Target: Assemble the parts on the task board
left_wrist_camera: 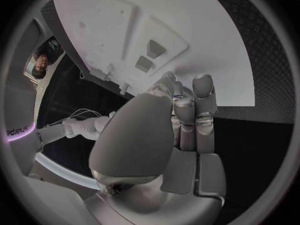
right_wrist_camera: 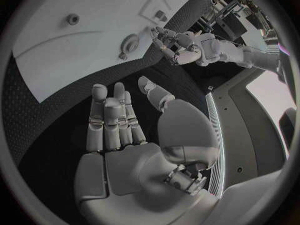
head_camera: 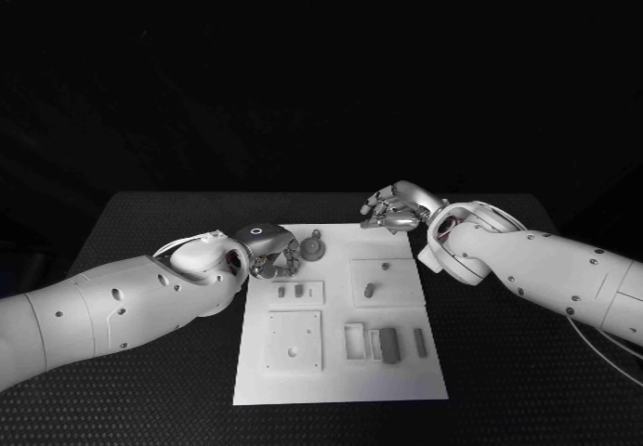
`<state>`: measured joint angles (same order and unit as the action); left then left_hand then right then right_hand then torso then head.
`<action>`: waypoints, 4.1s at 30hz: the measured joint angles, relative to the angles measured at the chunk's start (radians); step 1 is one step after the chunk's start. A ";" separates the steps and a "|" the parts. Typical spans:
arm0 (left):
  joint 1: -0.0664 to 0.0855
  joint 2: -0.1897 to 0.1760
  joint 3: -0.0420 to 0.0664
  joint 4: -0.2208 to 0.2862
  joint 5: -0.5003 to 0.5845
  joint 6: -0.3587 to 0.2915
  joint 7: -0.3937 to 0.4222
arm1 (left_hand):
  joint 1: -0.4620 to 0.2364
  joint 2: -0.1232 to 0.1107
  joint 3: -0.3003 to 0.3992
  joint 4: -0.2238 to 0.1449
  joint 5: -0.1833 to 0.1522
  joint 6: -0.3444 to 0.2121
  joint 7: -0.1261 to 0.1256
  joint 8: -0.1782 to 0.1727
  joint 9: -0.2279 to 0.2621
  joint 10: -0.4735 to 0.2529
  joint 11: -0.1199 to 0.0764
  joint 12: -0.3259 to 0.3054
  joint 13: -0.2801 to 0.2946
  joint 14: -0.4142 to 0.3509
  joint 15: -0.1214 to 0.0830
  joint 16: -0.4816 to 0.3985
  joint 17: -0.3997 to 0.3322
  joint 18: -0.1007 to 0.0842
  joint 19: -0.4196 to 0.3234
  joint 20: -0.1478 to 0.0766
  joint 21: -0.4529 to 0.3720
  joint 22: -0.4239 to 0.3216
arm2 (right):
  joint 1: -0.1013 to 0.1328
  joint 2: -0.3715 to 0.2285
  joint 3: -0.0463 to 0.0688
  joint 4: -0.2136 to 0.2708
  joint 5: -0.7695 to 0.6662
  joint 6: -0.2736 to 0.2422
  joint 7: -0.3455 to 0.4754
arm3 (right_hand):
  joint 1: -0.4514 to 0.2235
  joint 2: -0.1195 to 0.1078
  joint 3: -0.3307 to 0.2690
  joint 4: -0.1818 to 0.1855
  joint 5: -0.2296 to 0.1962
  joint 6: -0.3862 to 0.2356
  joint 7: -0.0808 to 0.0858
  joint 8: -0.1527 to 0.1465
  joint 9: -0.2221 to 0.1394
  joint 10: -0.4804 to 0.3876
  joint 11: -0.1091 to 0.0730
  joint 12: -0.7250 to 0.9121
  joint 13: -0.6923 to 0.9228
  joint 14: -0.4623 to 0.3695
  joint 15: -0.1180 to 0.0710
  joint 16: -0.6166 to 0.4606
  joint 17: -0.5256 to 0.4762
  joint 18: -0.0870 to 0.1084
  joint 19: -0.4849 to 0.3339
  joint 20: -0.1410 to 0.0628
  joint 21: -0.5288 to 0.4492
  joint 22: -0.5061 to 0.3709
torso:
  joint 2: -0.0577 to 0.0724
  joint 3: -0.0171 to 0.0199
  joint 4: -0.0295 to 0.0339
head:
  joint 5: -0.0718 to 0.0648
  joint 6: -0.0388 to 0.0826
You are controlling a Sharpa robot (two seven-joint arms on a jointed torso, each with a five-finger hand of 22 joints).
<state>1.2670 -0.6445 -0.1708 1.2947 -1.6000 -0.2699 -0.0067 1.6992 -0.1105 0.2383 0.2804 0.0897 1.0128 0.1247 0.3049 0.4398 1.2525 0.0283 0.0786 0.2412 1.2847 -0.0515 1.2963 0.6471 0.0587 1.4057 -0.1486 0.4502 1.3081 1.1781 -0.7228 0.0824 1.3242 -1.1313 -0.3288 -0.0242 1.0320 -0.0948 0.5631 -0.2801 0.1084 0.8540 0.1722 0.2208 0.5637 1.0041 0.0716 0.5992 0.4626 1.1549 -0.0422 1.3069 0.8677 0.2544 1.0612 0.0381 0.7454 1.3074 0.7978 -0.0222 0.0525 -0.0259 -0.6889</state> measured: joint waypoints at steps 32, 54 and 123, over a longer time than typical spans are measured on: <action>0.002 0.023 -0.006 -0.022 -0.008 0.023 -0.006 | -0.004 -0.004 0.003 0.003 -0.002 0.007 0.000 0.002 0.001 0.003 -0.003 -0.001 0.005 -0.002 -0.002 0.000 -0.003 0.000 0.000 0.001 0.000 0.000 | -0.002 0.000 0.000 -0.001 0.003 0.000 0.001 | 0.000 0.000 0.000 0.000 0.000 0.002 -0.003 0.000 -0.001 0.000 0.000 0.000 -0.002 0.000 0.000 0.000 -0.001 -0.006 0.000 0.000 0.000 0.000 | 0.000 0.0005 -0.0004 | -0.002 -0.004; 0.000 0.023 -0.012 -0.022 -0.017 0.022 -0.008 | -0.003 0.001 0.008 -0.002 0.002 0.009 -0.005 0.001 0.002 0.004 -0.004 -0.001 0.003 0.002 -0.006 0.000 -0.005 0.000 -0.004 0.000 0.000 -0.001 | -0.004 -0.002 0.000 -0.001 0.005 0.000 0.001 | 0.000 0.000 0.000 0.000 0.000 -0.002 -0.002 0.000 -0.001 0.003 -0.003 0.000 -0.003 0.000 0.000 0.000 -0.001 -0.007 0.000 0.000 0.000 0.000 | 0.000 0.0006 -0.0003 | -0.004 -0.004; -0.007 0.012 -0.019 -0.024 0.023 -0.011 -0.015 | -0.056 -0.049 -0.039 0.003 -0.015 -0.122 0.013 -0.065 -0.034 -0.024 0.024 -0.008 0.017 -0.004 -0.004 0.000 -0.023 -0.013 -0.001 -0.004 -0.012 -0.001 | -0.005 -0.006 0.000 -0.007 0.046 0.001 0.000 | -0.004 -0.004 0.000 0.000 0.000 -0.002 0.001 0.000 -0.002 0.002 -0.002 -0.004 -0.006 0.002 0.002 0.000 -0.002 0.000 0.000 0.000 0.000 0.000 | 0.000 -0.0002 0.0001 | -0.005 -0.005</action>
<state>1.2596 -0.6326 -0.1897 1.2711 -1.5767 -0.2807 -0.0220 1.6431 -0.1592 0.1997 0.2833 0.0744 0.8911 0.1375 0.2394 0.4055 1.2288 0.0522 0.0703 0.2578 1.2809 -0.0552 1.2963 0.6237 0.0461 1.4046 -0.1530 0.4381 1.3075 1.1735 -0.7291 0.0824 1.3170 -1.0856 -0.3277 -0.0240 1.0280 -0.0987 0.5631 -0.2801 0.1084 0.8524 0.1733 0.2208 0.5617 1.0057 0.0699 0.5954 0.4563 1.1569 -0.0403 1.3069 0.8661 0.2541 1.0612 0.0382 0.7454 1.3074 0.7979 -0.0224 0.0526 -0.0309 -0.6937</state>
